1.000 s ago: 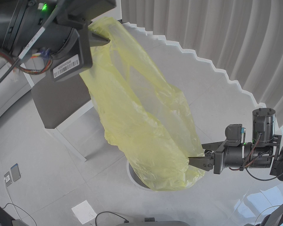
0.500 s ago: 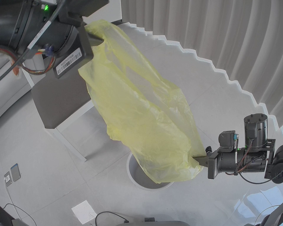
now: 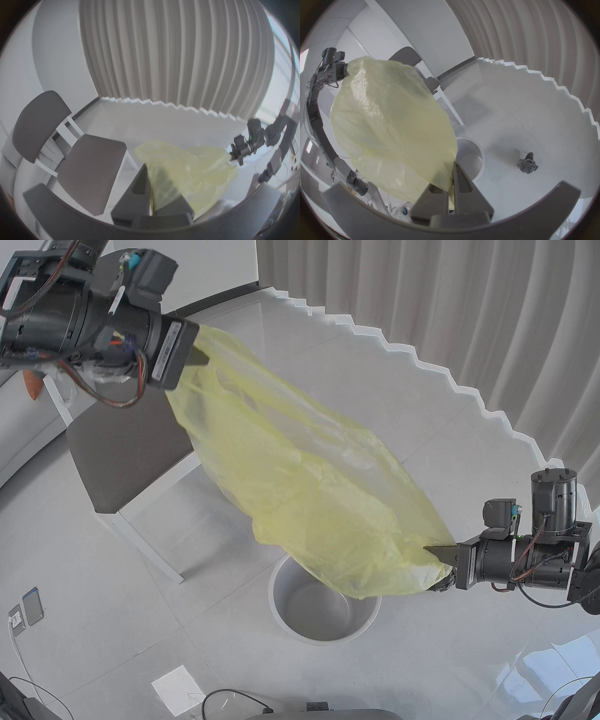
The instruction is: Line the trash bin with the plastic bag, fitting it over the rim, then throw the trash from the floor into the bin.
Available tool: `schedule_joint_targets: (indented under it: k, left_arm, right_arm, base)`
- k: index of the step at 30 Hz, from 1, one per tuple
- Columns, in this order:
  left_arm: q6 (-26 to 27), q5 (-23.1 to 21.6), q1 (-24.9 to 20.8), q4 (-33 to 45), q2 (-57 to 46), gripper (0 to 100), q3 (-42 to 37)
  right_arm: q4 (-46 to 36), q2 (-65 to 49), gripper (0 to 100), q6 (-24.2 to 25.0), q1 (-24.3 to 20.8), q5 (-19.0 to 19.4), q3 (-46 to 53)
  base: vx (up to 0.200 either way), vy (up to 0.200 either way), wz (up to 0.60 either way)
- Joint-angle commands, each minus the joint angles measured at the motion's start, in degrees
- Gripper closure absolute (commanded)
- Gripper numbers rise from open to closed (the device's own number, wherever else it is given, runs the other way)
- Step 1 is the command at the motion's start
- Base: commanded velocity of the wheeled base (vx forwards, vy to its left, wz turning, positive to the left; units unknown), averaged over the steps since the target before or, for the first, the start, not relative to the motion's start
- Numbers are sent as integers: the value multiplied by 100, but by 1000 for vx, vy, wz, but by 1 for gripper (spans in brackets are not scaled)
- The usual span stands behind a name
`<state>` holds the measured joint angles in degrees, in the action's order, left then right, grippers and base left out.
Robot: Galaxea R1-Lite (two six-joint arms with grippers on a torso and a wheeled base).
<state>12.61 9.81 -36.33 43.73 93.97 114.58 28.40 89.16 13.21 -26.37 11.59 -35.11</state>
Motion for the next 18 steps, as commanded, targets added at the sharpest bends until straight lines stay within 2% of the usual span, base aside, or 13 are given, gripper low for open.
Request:
schedule_joint_targets:
  k: [1, 3, 4, 5, 9, 13, 18]
  left_arm:
    - [-171, -472, 565, -1428, -230, 100, -401]
    - [-171, -603, 662, -2140, -335, 100, -1254]
    - [-162, -612, 671, -2193, -344, 100, -1307]
    - [-153, -709, 697, -2861, -432, 100, -2168]
    - [-162, -726, 662, -3951, -379, 100, -3240]
    - [-426, -709, 583, -4294, -265, 100, -3855]
    - [-847, -665, 179, -4425, -203, 100, -4400]
  right_arm:
    - [-2, 40, 100, 58, 378, -43, -66]
    - [7, 101, 100, 58, 440, -43, -66]
    - [7, 110, 100, 58, 440, -43, -66]
    - [16, 207, 100, 58, 519, -43, -93]
    - [25, 453, 100, 58, 659, -34, -242]
    - [7, 690, 100, 58, 677, -34, -506]
    - [7, 954, 100, 50, 624, -43, -734]
  base:
    - [0, 0, 0]
    - [0, 0, 0]
    - [0, 0, 0]
    - [0, 0, 0]
    - [0, 0, 0]
    - [0, 0, 0]
    - [0, 0, 0]
